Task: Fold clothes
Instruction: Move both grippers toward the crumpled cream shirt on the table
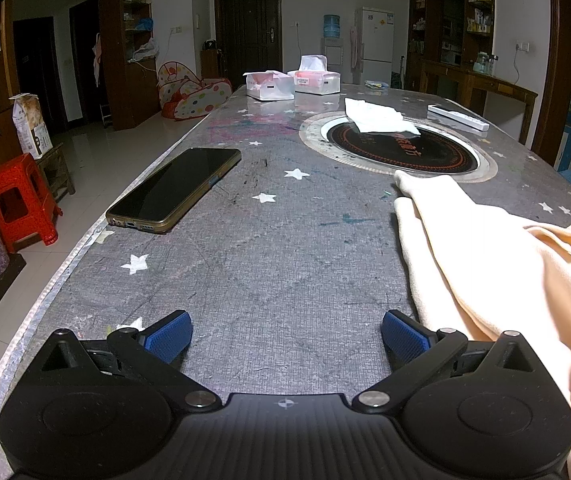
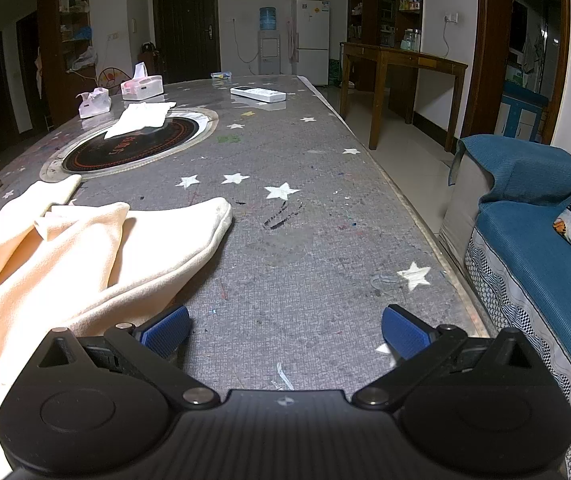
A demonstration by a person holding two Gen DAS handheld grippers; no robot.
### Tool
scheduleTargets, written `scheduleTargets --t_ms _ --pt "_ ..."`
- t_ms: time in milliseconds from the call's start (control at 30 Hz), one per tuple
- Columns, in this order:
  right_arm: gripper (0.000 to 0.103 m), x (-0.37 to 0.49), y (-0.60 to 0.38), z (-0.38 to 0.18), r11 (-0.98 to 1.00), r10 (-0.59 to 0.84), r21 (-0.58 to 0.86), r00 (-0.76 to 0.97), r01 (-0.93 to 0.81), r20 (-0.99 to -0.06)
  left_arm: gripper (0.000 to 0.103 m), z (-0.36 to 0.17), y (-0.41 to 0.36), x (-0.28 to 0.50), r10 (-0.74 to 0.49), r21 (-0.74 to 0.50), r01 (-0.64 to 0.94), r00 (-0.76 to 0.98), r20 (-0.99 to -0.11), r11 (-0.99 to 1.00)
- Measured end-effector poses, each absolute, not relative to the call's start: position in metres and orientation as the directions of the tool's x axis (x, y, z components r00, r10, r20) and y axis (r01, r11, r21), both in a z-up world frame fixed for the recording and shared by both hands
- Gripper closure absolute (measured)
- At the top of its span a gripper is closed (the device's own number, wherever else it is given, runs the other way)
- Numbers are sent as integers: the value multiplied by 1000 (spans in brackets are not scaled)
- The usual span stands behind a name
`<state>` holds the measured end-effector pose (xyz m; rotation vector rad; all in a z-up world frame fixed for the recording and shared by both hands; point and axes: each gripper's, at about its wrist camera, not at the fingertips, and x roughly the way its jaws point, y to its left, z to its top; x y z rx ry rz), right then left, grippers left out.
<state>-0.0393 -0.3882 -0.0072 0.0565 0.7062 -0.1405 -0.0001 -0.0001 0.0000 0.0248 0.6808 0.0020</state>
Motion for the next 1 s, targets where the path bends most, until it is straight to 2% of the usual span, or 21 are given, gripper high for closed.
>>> scheduleTargets --t_ms 567,1000 --pt "0 -38 -389 -8 989 -102 14 752 146 -652 0 2 -13 -22 28 9 -29 760 -649 1000" --pt "0 -51 -388 -5 993 -73 20 751 114 -657 0 23 -30 -55 -44 -62 6 769 -637 998"
